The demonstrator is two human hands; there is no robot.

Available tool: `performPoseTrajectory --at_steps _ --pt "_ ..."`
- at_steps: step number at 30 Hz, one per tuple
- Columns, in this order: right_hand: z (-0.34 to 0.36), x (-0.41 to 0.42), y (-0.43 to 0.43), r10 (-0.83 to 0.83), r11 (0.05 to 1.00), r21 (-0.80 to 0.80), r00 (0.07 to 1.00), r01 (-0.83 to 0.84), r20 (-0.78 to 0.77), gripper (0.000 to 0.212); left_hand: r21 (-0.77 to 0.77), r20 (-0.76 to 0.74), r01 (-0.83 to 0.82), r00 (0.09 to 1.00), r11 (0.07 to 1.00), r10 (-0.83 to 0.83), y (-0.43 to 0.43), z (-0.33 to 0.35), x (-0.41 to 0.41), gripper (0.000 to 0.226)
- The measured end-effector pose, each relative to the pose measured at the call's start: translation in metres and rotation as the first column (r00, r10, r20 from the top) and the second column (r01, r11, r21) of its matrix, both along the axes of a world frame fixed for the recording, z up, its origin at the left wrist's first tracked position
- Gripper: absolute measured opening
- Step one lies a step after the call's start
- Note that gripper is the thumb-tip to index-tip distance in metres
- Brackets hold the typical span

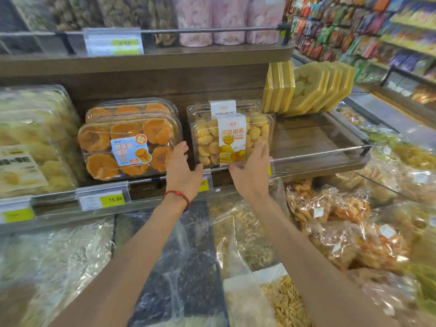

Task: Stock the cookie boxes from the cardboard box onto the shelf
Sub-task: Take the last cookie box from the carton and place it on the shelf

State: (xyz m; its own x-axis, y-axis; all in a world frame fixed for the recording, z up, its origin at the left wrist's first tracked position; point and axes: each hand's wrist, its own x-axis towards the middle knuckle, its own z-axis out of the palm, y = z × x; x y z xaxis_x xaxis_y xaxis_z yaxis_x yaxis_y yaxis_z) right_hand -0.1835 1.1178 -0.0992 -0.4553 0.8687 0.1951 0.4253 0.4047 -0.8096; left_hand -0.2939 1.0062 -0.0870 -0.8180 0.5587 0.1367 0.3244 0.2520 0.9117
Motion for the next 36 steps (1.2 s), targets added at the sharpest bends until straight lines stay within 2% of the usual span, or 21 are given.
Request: performPoseTrajectory --at_steps 3,7,13,17,22,28,36 --pt "-0.002 -0.012 -0.045 0.004 1.000 0.000 0.998 -0.004 0.055 0.101 0.051 -0.063 0.029 0.998 0.998 -0.025 -0.030 0.003 -0.006 0.059" --pt "-0.005 -0.038 -0.089 0.030 1.000 -0.010 0.997 -0.029 0.075 0.090 0.075 -0.249 0.028 0.968 0.997 -0.008 -0.079 0.009 -0.031 0.045" --pt "0.005 -0.080 -0.141 0.116 0.990 -0.079 0.993 -0.116 -0.008 0.082 0.062 -0.408 -0.090 0.907 0.994 0.108 -0.141 0.012 -0.088 0.049" --pt "0.012 -0.103 -0.152 0.121 0.989 -0.086 0.992 -0.124 -0.038 0.080 0.015 -0.332 -0.124 0.935 0.992 0.122 -0.155 0.010 -0.110 0.068" --pt "0.011 -0.124 -0.137 0.130 0.988 -0.089 0.991 -0.129 0.007 0.092 -0.015 -0.270 -0.133 0.955 0.991 0.124 -0.153 0.002 -0.120 0.087" --pt "0.001 -0.132 -0.122 0.100 0.995 -0.030 0.994 -0.099 0.050 0.092 -0.090 -0.138 -0.187 0.975 0.978 0.174 -0.149 -0.010 -0.131 0.092" --pt "-0.005 -0.140 -0.117 0.089 0.996 0.016 0.994 -0.090 0.066 0.092 -0.082 -0.133 -0.238 0.965 0.968 0.226 -0.142 -0.012 -0.136 0.093"
